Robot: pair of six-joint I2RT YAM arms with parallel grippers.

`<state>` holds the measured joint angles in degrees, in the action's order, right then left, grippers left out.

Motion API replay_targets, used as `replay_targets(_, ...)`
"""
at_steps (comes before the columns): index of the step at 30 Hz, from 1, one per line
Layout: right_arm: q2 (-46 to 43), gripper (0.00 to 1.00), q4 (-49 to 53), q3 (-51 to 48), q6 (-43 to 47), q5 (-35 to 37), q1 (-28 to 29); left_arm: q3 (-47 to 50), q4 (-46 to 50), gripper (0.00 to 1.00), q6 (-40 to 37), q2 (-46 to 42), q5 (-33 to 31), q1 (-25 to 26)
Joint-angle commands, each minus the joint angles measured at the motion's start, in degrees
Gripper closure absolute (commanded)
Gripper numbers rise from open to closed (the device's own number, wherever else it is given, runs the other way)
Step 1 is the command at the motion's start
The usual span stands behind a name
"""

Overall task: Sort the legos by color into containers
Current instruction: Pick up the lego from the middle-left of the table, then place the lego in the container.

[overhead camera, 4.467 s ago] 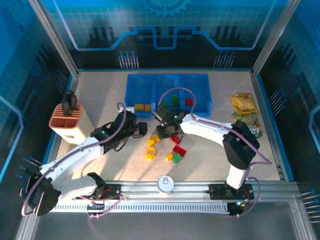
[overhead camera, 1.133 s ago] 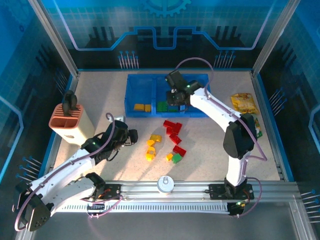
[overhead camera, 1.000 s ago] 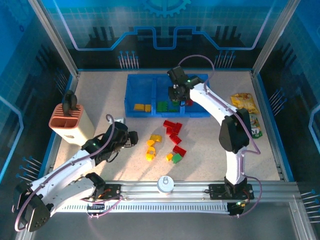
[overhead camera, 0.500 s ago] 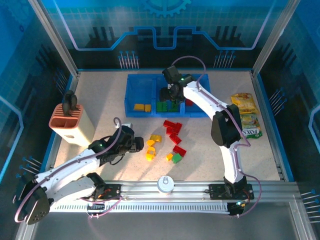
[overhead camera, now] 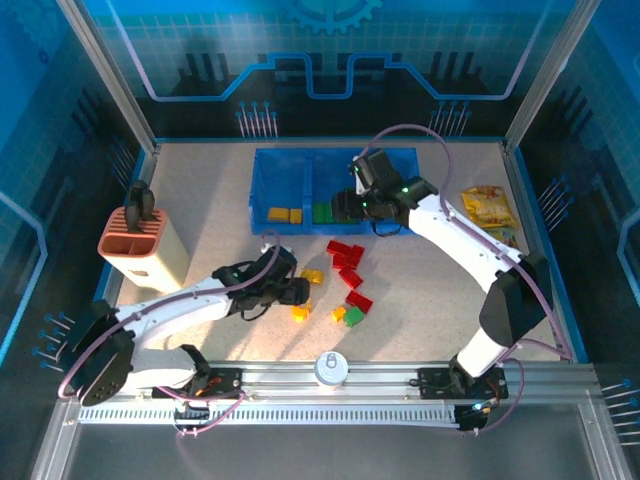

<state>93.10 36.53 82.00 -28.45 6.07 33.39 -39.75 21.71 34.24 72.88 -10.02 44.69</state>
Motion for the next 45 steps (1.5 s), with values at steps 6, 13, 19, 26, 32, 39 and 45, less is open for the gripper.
replay_targets(6,-5.55,0.29,-5.91,-14.2,-3.77,-1.1,0.35,-4.45,4.29,0.25,-0.01,10.28,0.43,5.46)
replay_targets(13,-8.32,0.29,-8.28,-20.32,-5.11,-1.01,0.1,-5.81,4.91,0.27,0.12,15.69,-0.1,7.51)
replay_targets(19,-10.29,0.3,-8.85,-22.43,-5.63,-0.82,-0.07,-7.35,7.72,0.56,1.27,15.48,-4.32,7.61)
replay_targets(26,-13.15,0.3,-9.28,-25.65,-6.26,-0.44,-0.34,-11.53,11.31,0.6,-3.86,2.78,-7.16,2.05)
replay_targets(32,-14.99,0.31,-10.87,-29.27,-8.02,-2.22,-0.21,-14.92,4.39,0.57,-8.06,-2.52,-2.4,-17.01)
replay_targets(39,-17.03,0.31,-10.25,-33.25,-9.4,-1.46,2.32,-28.49,-0.25,0.56,-9.96,15.39,2.91,-27.13)
replay_targets(45,-21.42,0.31,-9.64,-37.45,-10.47,-0.72,3.0,-38.47,0.72,0.57,-10.93,27.5,2.99,-28.5)
